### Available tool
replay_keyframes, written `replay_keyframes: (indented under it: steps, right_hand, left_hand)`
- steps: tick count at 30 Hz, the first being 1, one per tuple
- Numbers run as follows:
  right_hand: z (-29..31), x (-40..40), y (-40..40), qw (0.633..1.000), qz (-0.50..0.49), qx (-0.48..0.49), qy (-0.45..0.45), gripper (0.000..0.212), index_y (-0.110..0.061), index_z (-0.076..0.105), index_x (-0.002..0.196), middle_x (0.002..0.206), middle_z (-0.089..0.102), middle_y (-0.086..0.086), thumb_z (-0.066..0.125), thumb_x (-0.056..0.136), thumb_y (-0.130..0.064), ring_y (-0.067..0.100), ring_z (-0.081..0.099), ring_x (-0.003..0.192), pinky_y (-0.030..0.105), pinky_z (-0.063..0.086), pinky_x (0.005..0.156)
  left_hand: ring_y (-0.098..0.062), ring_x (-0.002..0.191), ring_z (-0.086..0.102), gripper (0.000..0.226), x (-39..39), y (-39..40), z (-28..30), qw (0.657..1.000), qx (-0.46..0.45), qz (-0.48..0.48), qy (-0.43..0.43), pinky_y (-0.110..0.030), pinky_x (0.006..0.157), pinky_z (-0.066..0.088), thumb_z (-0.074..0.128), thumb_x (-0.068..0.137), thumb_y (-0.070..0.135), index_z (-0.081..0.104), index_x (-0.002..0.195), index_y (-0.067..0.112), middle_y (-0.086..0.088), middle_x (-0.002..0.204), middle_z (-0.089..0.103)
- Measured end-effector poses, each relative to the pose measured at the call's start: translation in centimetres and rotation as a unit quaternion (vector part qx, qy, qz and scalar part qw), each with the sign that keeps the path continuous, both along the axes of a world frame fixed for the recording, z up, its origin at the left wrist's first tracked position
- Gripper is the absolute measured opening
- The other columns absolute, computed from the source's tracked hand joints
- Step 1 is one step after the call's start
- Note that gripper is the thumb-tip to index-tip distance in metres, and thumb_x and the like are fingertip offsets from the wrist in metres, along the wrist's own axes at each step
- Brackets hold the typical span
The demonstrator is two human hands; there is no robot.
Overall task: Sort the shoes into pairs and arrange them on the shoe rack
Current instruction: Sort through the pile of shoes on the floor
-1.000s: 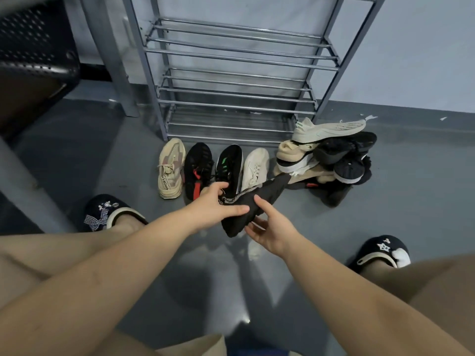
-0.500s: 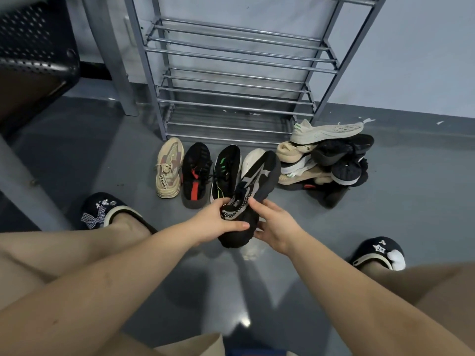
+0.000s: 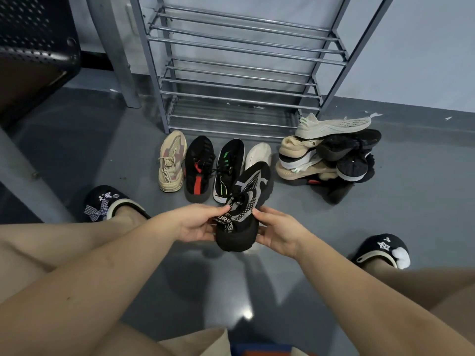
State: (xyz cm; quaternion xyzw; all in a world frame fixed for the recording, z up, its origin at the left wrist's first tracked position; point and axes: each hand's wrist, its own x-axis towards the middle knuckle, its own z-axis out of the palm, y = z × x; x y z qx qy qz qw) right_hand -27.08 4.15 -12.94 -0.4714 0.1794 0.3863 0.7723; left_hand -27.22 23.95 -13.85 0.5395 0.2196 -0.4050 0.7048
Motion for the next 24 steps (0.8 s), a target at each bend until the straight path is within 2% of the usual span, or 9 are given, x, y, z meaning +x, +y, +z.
replay_keyframes:
  steps: [2, 7, 12, 13, 15, 17, 18, 21, 24]
  right_hand:
    - [-0.3, -0.1, 0.2, 1.0, 0.018, -0.021, 0.002, 0.03, -0.014, 0.056, 0.125, 0.107, 0.066, 0.002, 0.05, 0.096, -0.012, 0.018, 0.061, 0.097, 0.032, 0.056, 0.081]
    - [-1.8, -0.4, 1.0, 0.995, 0.031, -0.093, 0.015, 0.031, -0.021, 0.055, 0.126, 0.103, 0.064, -0.003, 0.054, 0.095, -0.023, 0.019, 0.059, 0.098, 0.039, 0.051, 0.088]
    - [-3.2, 0.3, 3.7, 0.989, 0.065, -0.128, 0.02, 0.016, -0.026, 0.059, 0.111, 0.101, 0.064, -0.006, 0.054, 0.096, -0.027, 0.013, 0.06, 0.092, 0.033, 0.054, 0.073]
    - [-3.6, 0.4, 4.4, 0.989, 0.062, -0.133, 0.027, 0.018, -0.026, 0.058, 0.112, 0.102, 0.064, -0.006, 0.055, 0.095, -0.029, 0.014, 0.061, 0.092, 0.033, 0.054, 0.072]
    - [-4.6, 0.4, 5.8, 0.986, 0.061, -0.148, 0.042, 0.034, -0.023, 0.054, 0.125, 0.111, 0.065, -0.002, 0.059, 0.092, -0.032, 0.017, 0.061, 0.099, 0.039, 0.054, 0.082]
    - [-6.0, -0.1, 7.4, 0.981, 0.078, -0.17, 0.052, 0.046, -0.022, 0.05, 0.133, 0.123, 0.063, 0.003, 0.061, 0.09, -0.033, 0.023, 0.06, 0.109, 0.045, 0.049, 0.095]
    - [-6.5, -0.5, 8.3, 0.978, 0.088, -0.181, 0.057, 0.048, -0.021, 0.05, 0.134, 0.126, 0.062, 0.005, 0.062, 0.089, -0.034, 0.024, 0.059, 0.109, 0.045, 0.049, 0.095]
    - [-7.7, -1.7, 10.4, 0.973, 0.106, -0.195, 0.068, 0.051, -0.018, 0.049, 0.134, 0.127, 0.062, 0.007, 0.064, 0.088, -0.034, 0.023, 0.061, 0.104, 0.034, 0.054, 0.075]
    - [-8.6, -2.7, 11.7, 0.967, 0.121, -0.211, 0.079, 0.053, -0.017, 0.045, 0.136, 0.13, 0.059, 0.007, 0.063, 0.089, -0.033, 0.021, 0.06, 0.102, 0.028, 0.051, 0.062]
  left_hand:
    - [-0.015, 0.082, 0.067, 0.017, -0.1, 0.2, -0.3, 1.0, 0.012, -0.001, 0.002, -0.031, 0.077, 0.056, 0.052, 0.094, 0.024, 0.065, 0.096, 0.013, -0.003, 0.094, 0.072]
    - [-0.019, 0.085, 0.064, 0.015, 0.0, 0.6, -1.5, 0.997, 0.068, 0.009, 0.021, -0.038, 0.085, 0.051, 0.058, 0.091, 0.022, 0.061, 0.101, 0.011, -0.006, 0.097, 0.068]
    - [-0.021, 0.088, 0.064, 0.016, 0.8, 2.3, -2.5, 0.994, 0.097, 0.01, 0.05, -0.035, 0.077, 0.054, 0.06, 0.09, 0.022, 0.06, 0.101, 0.01, -0.006, 0.1, 0.067]
    - [-0.021, 0.088, 0.065, 0.016, 0.8, 2.8, -2.8, 0.993, 0.102, 0.01, 0.052, -0.034, 0.076, 0.054, 0.061, 0.09, 0.022, 0.06, 0.101, 0.01, -0.006, 0.1, 0.067]
    - [-0.02, 0.089, 0.065, 0.02, 0.4, 4.1, -3.7, 0.991, 0.119, -0.002, 0.055, -0.034, 0.077, 0.055, 0.063, 0.089, 0.021, 0.059, 0.104, 0.01, -0.006, 0.1, 0.068]
    - [-0.021, 0.095, 0.066, 0.03, -0.2, 5.8, -4.8, 0.988, 0.131, -0.03, 0.069, -0.036, 0.084, 0.054, 0.066, 0.086, 0.024, 0.059, 0.112, 0.011, -0.006, 0.105, 0.07]
    - [-0.022, 0.1, 0.066, 0.033, -0.6, 6.6, -5.1, 0.986, 0.138, -0.05, 0.08, -0.039, 0.091, 0.053, 0.067, 0.085, 0.026, 0.059, 0.114, 0.013, -0.006, 0.109, 0.07]
    - [-0.021, 0.111, 0.062, 0.033, -1.6, 8.8, -6.6, 0.977, 0.159, -0.099, 0.106, -0.041, 0.102, 0.047, 0.065, 0.087, 0.026, 0.057, 0.119, 0.017, -0.005, 0.118, 0.068]
    - [-0.016, 0.093, 0.065, 0.016, -2.4, 9.6, -7.0, 0.973, 0.162, -0.105, 0.125, -0.028, 0.078, 0.054, 0.058, 0.092, 0.013, 0.057, 0.107, 0.018, -0.003, 0.103, 0.069]
